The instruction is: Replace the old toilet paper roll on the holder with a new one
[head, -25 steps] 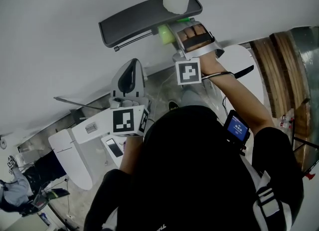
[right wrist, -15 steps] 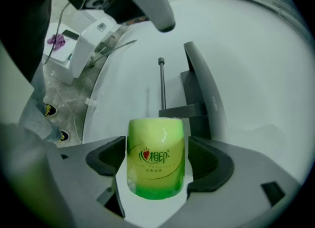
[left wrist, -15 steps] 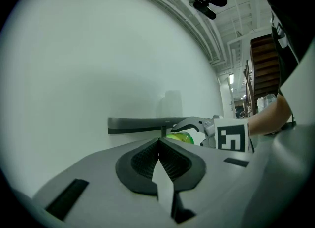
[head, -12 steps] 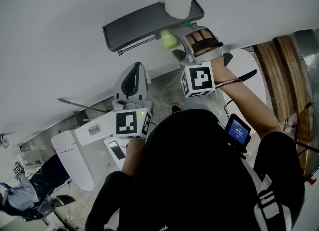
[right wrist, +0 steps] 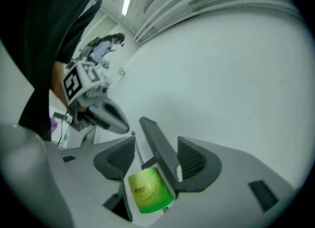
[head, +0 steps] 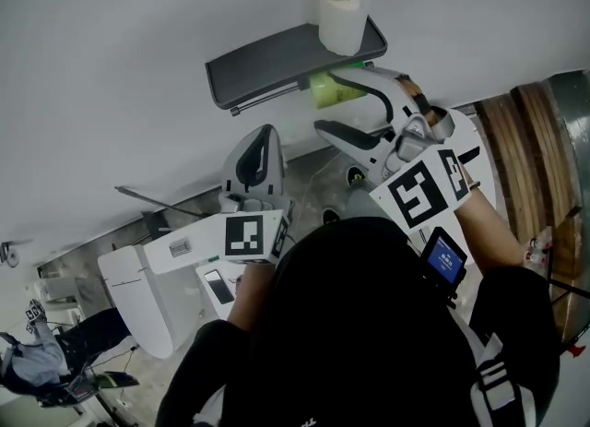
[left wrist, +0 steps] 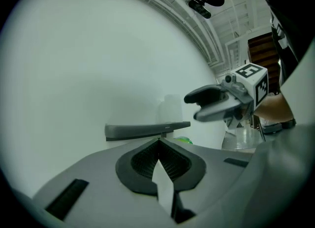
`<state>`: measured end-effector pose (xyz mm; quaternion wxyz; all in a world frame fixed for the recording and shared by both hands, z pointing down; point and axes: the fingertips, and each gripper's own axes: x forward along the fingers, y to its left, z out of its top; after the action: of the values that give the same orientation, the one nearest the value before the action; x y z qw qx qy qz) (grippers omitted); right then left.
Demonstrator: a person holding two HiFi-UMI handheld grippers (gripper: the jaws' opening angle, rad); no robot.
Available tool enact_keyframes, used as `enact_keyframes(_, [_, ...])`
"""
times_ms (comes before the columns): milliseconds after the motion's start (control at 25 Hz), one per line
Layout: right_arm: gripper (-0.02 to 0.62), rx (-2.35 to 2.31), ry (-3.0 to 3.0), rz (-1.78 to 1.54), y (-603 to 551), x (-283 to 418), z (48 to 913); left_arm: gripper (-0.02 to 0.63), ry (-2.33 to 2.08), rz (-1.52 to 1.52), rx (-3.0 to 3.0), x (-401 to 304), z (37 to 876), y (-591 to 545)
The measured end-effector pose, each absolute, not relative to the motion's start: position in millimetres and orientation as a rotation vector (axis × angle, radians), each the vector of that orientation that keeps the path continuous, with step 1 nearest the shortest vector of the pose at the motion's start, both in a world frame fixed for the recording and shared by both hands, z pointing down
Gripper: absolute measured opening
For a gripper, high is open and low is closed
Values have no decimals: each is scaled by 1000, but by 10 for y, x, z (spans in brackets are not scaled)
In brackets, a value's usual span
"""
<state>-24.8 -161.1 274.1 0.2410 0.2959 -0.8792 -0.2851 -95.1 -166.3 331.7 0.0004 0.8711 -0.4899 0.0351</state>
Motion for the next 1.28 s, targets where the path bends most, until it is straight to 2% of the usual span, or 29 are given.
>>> enact_keyframes(80, [169, 977, -2492, -798, -1637, -75, 2413, 22, -1537, 110, 2737, -947, 3327, -1664])
enact_keyframes(120, [121, 1073, -2538, -772, -1656, 40, 2296, 21, -1537, 113, 2734, -946, 3333, -1670])
enact_keyframes(240, [53, 1345, -2717, -633, -1705, 383, 2037, 23, -1549, 125, 2721, -956, 3367, -1697])
enact_keyframes(480, [40, 1635, -2925, -243, -1812, 1013, 2077, 21, -1548, 110, 2737, -931, 3362, -1685])
enact_keyframes(800, [39, 1837, -2721, 244, -1960, 1417, 3073, 22, -1522, 118, 2753, -835, 3378, -1667])
enact_keyframes(960, [38, 1831, -2674, 312, -1984, 1462, 3372, 23, -1518, 130, 2756, -796, 3450, -1737])
enact_keyframes(1280, [38, 1818, -2657, 273, -1996, 1446, 3363, 21, -1497, 134, 2760, -755, 3466, -1756])
